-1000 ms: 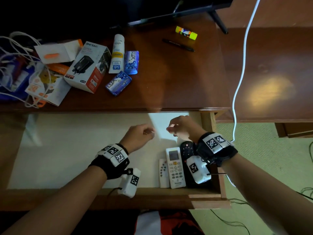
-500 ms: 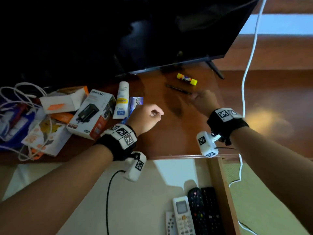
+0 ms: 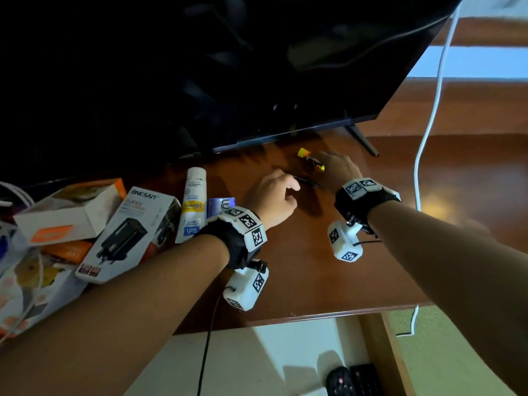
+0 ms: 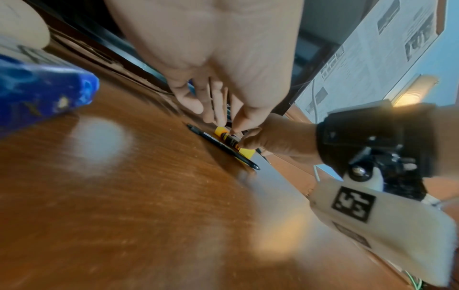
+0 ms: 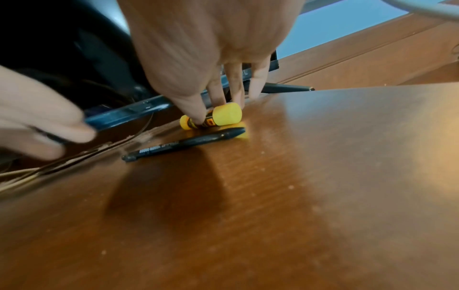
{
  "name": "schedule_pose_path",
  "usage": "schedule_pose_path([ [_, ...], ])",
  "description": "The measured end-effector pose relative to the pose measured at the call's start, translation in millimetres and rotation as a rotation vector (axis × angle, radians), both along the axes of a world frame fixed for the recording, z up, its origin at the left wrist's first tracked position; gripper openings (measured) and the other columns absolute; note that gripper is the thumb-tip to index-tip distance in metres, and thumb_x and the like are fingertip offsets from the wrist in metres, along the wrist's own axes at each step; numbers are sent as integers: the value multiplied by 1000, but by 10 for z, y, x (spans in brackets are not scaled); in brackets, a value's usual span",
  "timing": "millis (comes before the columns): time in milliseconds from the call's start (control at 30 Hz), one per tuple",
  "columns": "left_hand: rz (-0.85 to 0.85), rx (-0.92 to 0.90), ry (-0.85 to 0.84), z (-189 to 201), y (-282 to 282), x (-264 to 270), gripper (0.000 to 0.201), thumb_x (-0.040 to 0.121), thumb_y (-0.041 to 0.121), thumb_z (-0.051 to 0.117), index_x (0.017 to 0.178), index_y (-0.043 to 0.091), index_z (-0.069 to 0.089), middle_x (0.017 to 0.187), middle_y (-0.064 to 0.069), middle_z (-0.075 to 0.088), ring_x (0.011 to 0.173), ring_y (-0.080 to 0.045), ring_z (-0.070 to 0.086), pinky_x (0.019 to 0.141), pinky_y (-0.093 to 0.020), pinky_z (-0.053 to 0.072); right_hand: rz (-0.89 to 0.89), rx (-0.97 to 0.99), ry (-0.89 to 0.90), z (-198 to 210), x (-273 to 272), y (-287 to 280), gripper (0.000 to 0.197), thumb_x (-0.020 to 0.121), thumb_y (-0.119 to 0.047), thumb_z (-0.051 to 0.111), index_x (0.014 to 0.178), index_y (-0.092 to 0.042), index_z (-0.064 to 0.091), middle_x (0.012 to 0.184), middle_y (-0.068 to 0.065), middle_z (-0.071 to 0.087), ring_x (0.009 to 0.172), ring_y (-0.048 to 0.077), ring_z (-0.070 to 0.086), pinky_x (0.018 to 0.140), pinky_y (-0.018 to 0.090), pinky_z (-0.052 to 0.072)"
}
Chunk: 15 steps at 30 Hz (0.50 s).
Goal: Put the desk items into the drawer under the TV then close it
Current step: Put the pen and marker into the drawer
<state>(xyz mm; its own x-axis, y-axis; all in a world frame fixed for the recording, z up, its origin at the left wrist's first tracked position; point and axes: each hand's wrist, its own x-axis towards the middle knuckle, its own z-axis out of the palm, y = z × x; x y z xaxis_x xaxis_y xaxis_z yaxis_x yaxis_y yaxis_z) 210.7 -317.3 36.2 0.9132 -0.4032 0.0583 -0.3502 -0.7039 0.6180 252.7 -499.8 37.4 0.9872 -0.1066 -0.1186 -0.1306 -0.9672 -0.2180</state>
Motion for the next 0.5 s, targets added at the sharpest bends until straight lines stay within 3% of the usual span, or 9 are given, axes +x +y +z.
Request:
schedule_pose_path([
  [133, -59, 141, 88, -49, -158, 168, 51, 86, 16, 56, 136, 20, 47, 143, 3, 41, 133, -22, 35, 110, -36, 30, -15, 65, -65, -3, -149, -53, 32, 86, -15, 53, 118, -21, 57, 116, 12, 59, 106, 35, 55, 83, 43, 51],
  [200, -74, 216, 125, -77, -254, 217, 58, 88, 17, 55, 143, 19, 38, 150, 4, 33, 136, -24, 30, 111, -32, 22, -51, 109, -67, -30, -290, -71, 30, 86, -13, 53, 116, -19, 57, 112, 14, 59, 100, 35, 57, 80, 40, 51],
  [267, -76, 290, 129, -121, -354, 249, 60, 90, 18, 54, 146, 20, 33, 152, 4, 29, 133, -27, 29, 109, -32, 23, -81, 143, -93, -52, -472, -100, 28, 86, -12, 55, 113, -17, 57, 110, 14, 60, 97, 33, 58, 75, 33, 46],
  [367, -14, 301, 95, -192, -451, 276, 53, 90, 16, 55, 140, 22, 41, 145, 4, 37, 126, -27, 32, 107, -39, 31, -95, 177, -115, -55, -751, -137, 24, 83, -10, 56, 107, -14, 56, 106, 13, 59, 91, 32, 56, 69, 28, 36],
  [500, 73, 245, -6, -228, -474, 212, 19, 89, 13, 56, 105, 21, 64, 116, 1, 54, 111, -24, 41, 92, -37, 39, -257, 260, -89, -65, -1115, -205, 18, 83, -12, 54, 101, -13, 49, 101, 16, 57, 83, 31, 50, 67, 31, 37],
])
